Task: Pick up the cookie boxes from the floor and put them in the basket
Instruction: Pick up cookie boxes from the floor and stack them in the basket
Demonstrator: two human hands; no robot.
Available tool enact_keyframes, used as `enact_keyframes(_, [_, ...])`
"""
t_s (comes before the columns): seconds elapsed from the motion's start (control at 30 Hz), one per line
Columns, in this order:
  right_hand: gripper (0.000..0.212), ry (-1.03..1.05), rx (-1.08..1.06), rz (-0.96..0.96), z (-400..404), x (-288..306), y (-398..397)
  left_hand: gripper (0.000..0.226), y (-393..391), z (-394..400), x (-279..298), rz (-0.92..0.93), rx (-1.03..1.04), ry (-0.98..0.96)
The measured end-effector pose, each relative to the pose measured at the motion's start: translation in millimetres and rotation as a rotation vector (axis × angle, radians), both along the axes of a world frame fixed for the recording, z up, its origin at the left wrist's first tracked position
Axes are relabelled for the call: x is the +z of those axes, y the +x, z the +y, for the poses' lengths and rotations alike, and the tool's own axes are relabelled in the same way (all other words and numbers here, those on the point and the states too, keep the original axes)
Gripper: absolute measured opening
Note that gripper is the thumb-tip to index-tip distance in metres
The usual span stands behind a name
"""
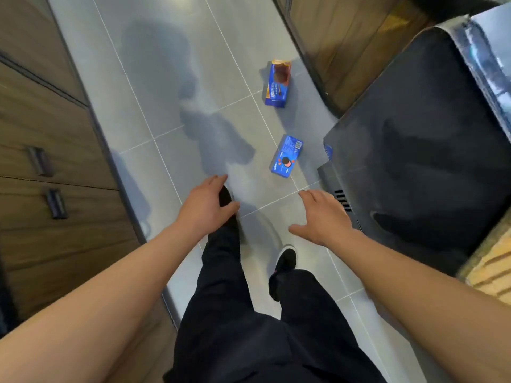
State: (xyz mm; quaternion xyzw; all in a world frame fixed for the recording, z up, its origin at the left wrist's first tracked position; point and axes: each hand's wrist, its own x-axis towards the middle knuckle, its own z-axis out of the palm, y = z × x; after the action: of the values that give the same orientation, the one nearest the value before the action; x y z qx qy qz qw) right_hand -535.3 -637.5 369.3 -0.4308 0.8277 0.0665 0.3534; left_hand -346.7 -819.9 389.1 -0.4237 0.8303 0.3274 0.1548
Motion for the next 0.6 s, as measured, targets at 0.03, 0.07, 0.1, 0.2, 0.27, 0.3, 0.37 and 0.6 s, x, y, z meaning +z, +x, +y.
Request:
enact_keyframes(0.03, [0.092,0.025,-0.031,-0.014,-18.2,-11.4,-7.9,0.075,-10.9,-22.6,-12.6,-0.002,-0.01,0.011])
enact_keyframes(0.07, [0.092,0.053,-0.079,-0.027,-40.9,-27.4,-16.9,0.074,-24.3,-50.0,-30.8,-0.009,-0.013,0.034])
enact_keyframes(0.1, [0.091,0.069,-0.135,-0.036,-56.1,-38.7,-22.4,0.072,-34.0,-68.8,-42.9,-0.011,-0.004,0.049])
enact_keyframes(0.2, [0.089,0.134,-0.311,-0.064,-96.0,-74.1,-37.1,0.07,-65.0,-118.0,-84.8,-0.016,0.034,0.145])
enact_keyframes(0.27, [0.088,0.193,-0.417,-0.088,-125.9,-112.9,-49.6,0.069,-94.0,-152.0,-127.1,-0.051,0.012,0.243])
enact_keyframes(0.3, [0.088,0.208,-0.453,-0.101,-137.6,-130.6,-54.2,0.069,-104.8,-162.9,-144.7,-0.065,0.001,0.279])
enact_keyframes(0.37, [0.088,0.21,-0.485,-0.11,-159.8,-168.8,-66.2,0.068,-124.9,-180.4,-179.3,-0.061,-0.018,0.318])
enact_keyframes(0.6, [0.084,0.219,-0.617,-0.123,-207.4,-375.6,-113.9,0.069,-174.6,-213.6,-375.6,-0.118,-0.171,0.353])
